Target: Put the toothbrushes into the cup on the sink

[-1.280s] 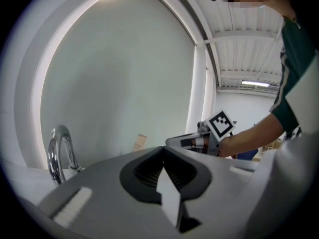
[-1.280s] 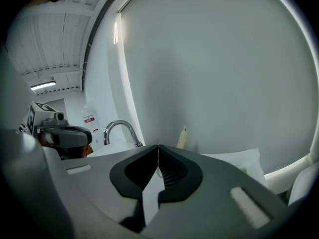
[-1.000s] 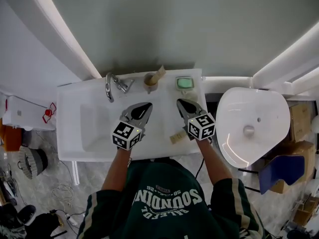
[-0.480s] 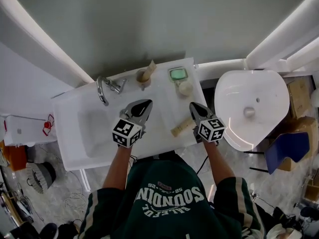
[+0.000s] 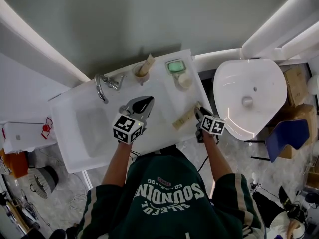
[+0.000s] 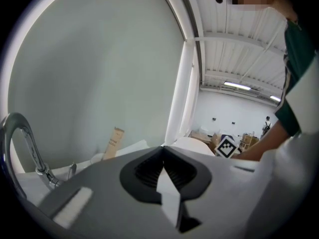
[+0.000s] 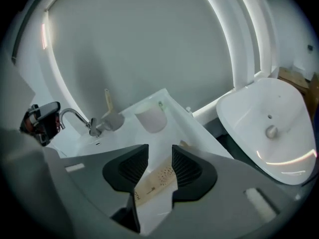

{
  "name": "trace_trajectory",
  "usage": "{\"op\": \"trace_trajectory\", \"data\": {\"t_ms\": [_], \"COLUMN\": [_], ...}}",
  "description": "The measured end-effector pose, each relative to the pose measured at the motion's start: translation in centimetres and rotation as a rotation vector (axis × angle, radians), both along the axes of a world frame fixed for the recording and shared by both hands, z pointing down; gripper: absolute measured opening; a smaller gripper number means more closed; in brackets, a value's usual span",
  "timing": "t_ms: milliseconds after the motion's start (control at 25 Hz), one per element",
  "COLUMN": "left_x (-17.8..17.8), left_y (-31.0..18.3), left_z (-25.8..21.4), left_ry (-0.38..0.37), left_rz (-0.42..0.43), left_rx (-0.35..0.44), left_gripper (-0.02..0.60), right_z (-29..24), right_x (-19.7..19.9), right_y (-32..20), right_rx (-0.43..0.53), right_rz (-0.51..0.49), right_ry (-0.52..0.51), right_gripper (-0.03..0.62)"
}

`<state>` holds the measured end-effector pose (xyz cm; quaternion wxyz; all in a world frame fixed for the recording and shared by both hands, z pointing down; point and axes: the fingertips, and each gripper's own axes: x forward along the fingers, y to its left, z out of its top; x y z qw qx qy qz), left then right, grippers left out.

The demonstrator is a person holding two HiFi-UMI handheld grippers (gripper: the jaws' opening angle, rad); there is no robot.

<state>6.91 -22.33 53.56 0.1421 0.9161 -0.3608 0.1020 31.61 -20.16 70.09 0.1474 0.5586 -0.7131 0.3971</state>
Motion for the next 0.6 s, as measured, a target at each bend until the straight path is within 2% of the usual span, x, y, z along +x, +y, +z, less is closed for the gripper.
{"op": "trace_trajectory", "data": {"t_ms": [200,400,600], "left_x": [-0.2,-1.0,-2.5], "left_y": [0.9,0.7,1.0], "left_z": [0.8,0.8,1.0], "left_ry": [0.000,0.008,0.013], "left_rz": [0.000,-0.028,-0.074], "left_rx": [-0.023,-0.024,-0.029], "left_gripper": [0.051,0.051,0.051], "right_z": [4.3,6.4,7.4], "right_x": [0.3,-0.5,-0.7], "right_y": [1.2,0.7,0.5], "right_rx": [-0.123,-0.217,-0.297], "right_rz": [0.027,0.006,-0.039], "right_ry": [0.050,0.062,0.184], "right_gripper": [0.229,0.241,0.235]}}
